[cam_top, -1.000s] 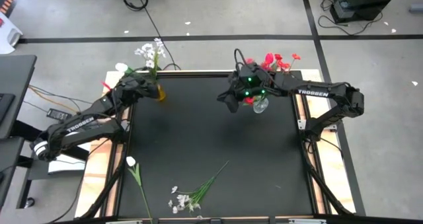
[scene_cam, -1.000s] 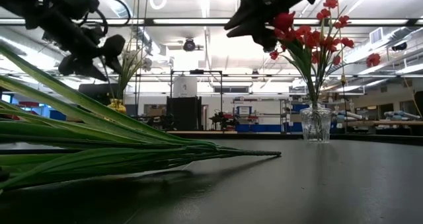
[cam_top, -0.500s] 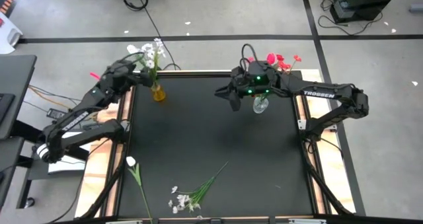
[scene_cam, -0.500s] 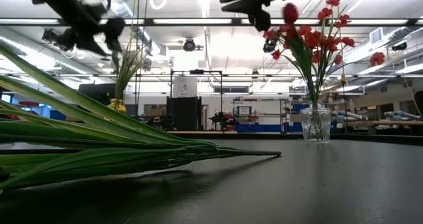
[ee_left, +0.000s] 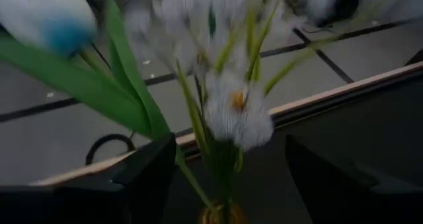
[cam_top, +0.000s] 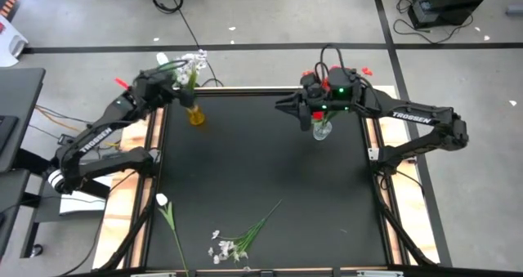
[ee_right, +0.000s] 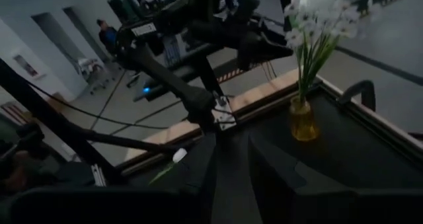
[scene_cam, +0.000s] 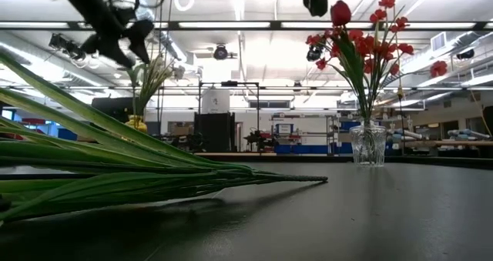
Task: Sort flowers into vase by color
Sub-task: Put the white flower into the yellow vase
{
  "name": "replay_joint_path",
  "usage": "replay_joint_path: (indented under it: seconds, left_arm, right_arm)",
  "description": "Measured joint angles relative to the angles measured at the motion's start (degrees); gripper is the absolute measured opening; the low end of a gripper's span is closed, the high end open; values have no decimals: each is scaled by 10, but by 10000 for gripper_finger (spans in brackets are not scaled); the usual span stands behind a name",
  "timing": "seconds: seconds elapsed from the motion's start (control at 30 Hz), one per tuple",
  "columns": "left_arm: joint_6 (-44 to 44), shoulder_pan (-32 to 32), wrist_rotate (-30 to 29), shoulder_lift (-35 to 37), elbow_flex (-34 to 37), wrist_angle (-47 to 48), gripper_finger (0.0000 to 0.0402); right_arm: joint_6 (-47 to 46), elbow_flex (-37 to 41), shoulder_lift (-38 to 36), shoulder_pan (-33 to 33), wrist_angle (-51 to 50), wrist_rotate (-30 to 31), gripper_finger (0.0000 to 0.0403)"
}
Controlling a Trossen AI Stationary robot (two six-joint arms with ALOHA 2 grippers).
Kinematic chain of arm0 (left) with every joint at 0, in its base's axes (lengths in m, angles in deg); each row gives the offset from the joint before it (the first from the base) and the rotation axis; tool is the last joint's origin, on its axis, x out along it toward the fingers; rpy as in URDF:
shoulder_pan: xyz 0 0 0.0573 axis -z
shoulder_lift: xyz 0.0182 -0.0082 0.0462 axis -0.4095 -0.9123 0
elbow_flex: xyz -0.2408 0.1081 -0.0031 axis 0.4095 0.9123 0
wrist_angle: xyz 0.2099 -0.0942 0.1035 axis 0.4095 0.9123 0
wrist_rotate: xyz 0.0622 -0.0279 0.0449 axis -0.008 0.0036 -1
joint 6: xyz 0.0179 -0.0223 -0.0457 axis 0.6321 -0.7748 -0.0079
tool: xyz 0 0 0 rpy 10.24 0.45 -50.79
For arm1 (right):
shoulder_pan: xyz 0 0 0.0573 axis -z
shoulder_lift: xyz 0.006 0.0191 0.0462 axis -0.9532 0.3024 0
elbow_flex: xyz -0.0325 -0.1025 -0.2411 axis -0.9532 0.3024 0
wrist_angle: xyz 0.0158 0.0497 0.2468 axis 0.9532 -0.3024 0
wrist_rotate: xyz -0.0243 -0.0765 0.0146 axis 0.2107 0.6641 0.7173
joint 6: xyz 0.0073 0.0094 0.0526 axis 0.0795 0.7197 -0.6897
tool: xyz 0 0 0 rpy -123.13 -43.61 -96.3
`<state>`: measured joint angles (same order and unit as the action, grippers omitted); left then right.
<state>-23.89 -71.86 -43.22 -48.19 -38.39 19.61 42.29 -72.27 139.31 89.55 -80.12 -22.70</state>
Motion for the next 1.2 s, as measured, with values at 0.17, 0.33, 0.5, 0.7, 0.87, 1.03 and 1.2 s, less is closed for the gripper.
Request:
replay_joint_path:
  seconds: [0.17,0.33,0.5,0.7,0.87,1.03,1.2]
  left_arm:
    - [8,2,1,0,-87,89,291]
    - [-33,21,19,0,-132,140,289]
    - [-149,65,30,1,-153,227,265]
    - [-243,184,64,-2,-154,242,213]
    - [-317,303,11,-16,-152,235,169]
    - [-384,407,-33,-49,-152,232,146]
    - [-416,496,-33,-123,-152,205,142]
  right_arm:
    - [0,0,-11,8,0,-1,96]
    - [-2,0,-11,10,0,-1,96]
    - [-12,0,-23,10,-10,64,96]
    - [-11,0,-76,16,-31,109,94]
    - [8,-1,-140,19,-95,155,93]
    - [-5,-1,-195,19,-192,196,93]
    - [-22,-1,-216,3,-264,195,93]
